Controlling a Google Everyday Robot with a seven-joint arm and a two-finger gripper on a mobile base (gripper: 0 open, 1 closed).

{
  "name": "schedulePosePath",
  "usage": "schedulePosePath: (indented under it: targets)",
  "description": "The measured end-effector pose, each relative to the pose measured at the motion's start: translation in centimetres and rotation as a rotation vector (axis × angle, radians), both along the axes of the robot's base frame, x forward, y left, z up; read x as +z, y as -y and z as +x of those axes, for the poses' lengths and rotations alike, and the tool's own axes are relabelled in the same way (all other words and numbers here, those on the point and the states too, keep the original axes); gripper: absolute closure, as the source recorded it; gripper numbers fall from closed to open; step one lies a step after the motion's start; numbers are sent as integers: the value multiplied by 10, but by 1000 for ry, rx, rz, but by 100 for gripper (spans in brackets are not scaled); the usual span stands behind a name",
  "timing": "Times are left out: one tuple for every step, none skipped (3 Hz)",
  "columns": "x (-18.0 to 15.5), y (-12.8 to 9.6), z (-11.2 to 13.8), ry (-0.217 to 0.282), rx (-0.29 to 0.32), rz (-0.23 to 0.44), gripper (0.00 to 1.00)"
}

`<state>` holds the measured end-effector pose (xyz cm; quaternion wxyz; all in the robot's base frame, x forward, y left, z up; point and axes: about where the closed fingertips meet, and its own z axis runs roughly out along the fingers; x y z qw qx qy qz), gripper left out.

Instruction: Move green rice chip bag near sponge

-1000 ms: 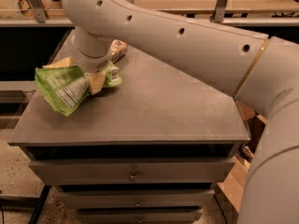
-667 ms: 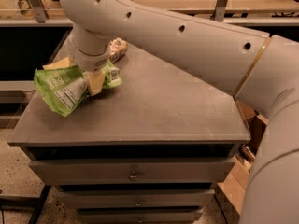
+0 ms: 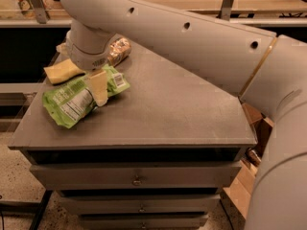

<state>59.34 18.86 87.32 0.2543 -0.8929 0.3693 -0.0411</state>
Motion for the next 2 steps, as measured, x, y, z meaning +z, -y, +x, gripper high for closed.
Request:
schedulePosePath:
  targets:
    - [2,5,3,-14,-9,9,0]
    - [1,26,13,-31,-36,2,0]
